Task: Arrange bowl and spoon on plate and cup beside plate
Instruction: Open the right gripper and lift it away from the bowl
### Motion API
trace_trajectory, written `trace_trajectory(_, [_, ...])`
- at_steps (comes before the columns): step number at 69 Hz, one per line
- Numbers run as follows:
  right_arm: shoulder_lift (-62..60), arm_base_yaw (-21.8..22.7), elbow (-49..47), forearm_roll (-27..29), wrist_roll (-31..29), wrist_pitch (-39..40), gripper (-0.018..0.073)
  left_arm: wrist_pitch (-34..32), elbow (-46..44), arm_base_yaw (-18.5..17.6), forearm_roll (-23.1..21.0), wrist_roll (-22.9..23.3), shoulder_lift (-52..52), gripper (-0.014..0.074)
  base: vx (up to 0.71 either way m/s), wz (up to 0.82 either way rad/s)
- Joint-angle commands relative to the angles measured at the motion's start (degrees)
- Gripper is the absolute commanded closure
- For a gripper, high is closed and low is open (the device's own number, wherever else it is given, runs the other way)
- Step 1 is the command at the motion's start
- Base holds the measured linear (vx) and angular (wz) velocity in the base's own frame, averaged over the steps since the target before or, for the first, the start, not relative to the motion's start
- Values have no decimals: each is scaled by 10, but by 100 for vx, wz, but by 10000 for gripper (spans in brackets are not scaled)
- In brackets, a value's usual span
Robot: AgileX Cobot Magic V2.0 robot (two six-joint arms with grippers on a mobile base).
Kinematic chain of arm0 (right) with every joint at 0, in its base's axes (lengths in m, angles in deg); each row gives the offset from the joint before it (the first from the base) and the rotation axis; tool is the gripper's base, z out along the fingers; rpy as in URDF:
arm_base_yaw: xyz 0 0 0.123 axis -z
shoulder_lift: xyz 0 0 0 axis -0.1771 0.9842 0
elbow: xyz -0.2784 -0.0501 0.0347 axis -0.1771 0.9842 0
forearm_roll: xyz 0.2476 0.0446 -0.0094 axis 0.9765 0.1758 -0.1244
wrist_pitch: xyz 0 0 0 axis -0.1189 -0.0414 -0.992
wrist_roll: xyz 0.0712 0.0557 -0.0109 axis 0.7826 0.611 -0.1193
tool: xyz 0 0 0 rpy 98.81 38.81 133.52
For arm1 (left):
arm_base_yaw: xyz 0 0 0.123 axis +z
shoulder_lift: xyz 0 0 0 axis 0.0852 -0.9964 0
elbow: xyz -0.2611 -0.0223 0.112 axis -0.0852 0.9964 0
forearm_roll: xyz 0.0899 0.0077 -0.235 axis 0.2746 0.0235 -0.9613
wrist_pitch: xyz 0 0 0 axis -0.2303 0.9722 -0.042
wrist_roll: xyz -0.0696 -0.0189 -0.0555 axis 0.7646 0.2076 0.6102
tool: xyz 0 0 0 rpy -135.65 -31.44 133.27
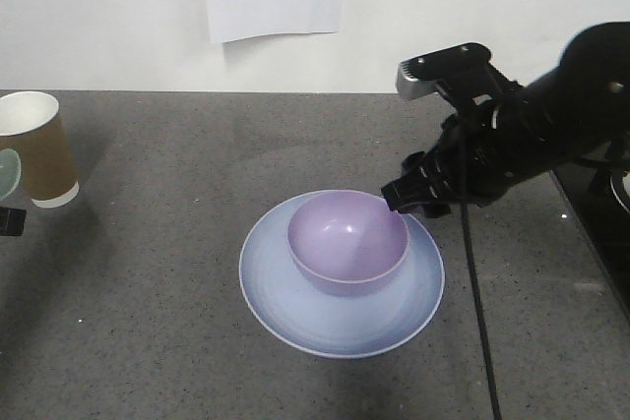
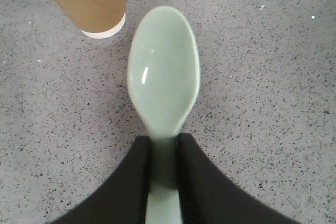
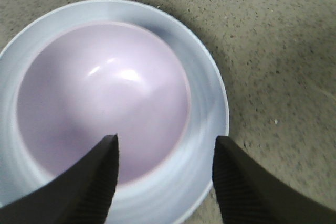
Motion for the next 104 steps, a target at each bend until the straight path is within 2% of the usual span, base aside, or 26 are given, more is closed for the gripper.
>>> trace_trajectory(1, [-81, -1, 32, 1, -8, 43, 169, -30, -14, 1, -7, 0, 11, 541, 0, 0])
trace_trajectory(29, [-296, -1, 204, 1, -6, 47, 169, -30, -14, 1, -7, 0, 11, 541, 0, 0])
trace_trajectory(47, [-392, -1, 270, -4, -6, 45, 169, -30, -14, 1, -7, 0, 11, 541, 0, 0])
trace_trajectory(104, [-419, -1, 278, -10, -6, 34, 169, -30, -14, 1, -7, 0, 11, 541, 0, 0])
